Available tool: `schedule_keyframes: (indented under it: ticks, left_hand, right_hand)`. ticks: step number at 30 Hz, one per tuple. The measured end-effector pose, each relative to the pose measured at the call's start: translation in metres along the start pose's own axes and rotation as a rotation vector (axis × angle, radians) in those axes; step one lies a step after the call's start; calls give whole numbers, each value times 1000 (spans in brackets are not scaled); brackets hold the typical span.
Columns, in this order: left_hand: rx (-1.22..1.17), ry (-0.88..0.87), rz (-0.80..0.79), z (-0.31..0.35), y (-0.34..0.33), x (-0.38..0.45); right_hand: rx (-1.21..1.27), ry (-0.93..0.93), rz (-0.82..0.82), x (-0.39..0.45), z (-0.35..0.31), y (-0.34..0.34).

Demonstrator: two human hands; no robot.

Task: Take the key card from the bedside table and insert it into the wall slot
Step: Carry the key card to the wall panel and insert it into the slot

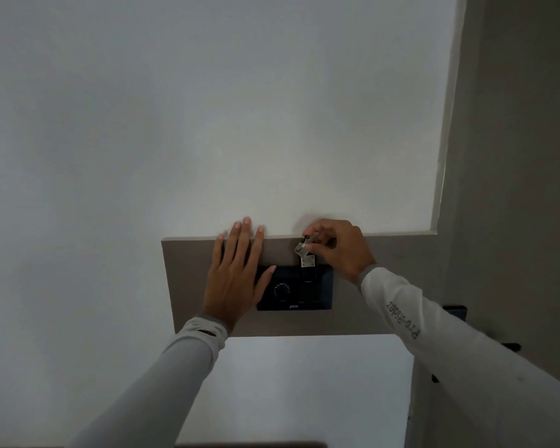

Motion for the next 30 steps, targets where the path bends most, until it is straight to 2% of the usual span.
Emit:
schedule_keyframes:
  ticks: [4, 8, 16, 20, 30]
  left_hand:
    - [-15, -10, 15, -2, 2, 1]
    - [-13, -18, 17, -4, 7, 2]
    - [-43, -8, -13, -4, 10, 0]
    - [-79, 21, -34, -3, 9, -2]
    - [-144, 72, -92, 2, 15, -8]
  right_hand:
    - [-53, 46, 23, -2, -2, -1]
    - [-235, 113, -14, -9, 0, -9]
    - [-669, 395, 159, -35, 5, -18]
    - [-806, 367, 117, -49, 16, -28]
    - [-784, 206, 25, -64, 21, -46]
Point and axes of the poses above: each hand's wrist, its own x-axis towards the middle knuckle, its own y-axis out of the back of the hand, z = x × y, the point moved 5 cm from there along x, towards the middle knuckle
